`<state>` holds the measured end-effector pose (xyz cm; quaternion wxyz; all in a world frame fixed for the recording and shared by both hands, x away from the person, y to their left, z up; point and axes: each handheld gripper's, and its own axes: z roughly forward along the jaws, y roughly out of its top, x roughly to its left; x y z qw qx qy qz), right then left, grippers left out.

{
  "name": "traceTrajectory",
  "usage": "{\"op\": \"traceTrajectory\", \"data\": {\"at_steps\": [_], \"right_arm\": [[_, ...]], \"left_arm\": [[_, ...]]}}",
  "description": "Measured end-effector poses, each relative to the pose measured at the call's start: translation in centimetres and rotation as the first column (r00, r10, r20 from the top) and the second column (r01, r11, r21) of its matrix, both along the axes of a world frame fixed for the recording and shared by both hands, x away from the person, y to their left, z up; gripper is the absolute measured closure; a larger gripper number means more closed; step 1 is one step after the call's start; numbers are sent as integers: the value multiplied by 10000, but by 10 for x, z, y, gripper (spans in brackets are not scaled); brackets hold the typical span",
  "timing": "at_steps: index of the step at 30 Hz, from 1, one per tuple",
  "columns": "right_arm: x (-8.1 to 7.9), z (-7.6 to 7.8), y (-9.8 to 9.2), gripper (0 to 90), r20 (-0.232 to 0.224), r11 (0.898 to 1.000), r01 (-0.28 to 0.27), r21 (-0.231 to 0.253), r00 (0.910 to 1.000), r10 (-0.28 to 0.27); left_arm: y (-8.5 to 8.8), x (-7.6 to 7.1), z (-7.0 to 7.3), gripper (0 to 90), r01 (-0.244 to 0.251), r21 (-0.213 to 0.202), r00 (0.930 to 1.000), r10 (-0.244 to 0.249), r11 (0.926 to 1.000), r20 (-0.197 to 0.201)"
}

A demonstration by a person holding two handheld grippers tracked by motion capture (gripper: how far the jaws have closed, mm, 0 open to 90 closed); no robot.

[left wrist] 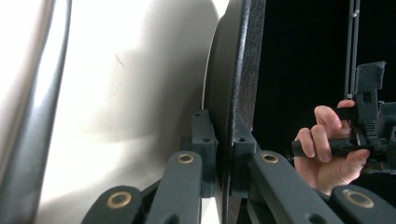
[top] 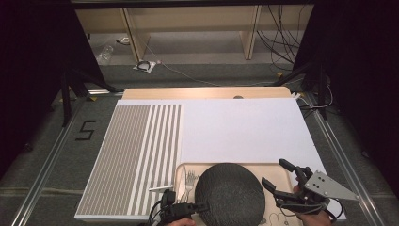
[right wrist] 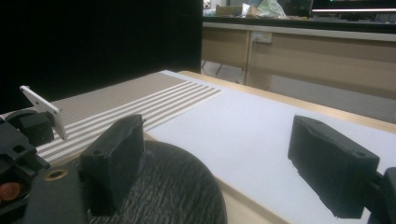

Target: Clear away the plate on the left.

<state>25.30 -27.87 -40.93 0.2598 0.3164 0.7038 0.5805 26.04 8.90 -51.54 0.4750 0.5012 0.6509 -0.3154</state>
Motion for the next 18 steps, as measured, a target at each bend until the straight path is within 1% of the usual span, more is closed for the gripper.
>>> {"op": "traceTrajectory", "data": {"at_steps": [8,10,18], "right_arm": [[0,0,0,195,17,10000,-9,17,10000,9],[0,0,0,195,2,10000,-6,5,10000,6],[0,0,0,195,-12,10000,5,6,10000,-5]], "left_arm": [[-5,0,-3,845,105,114,9999,-104,9999,-109],[-6,0,-4,844,92,158,9998,-89,9998,-197],[-9,0,-9,845,8,-88,9981,-13,10000,-617]]}}
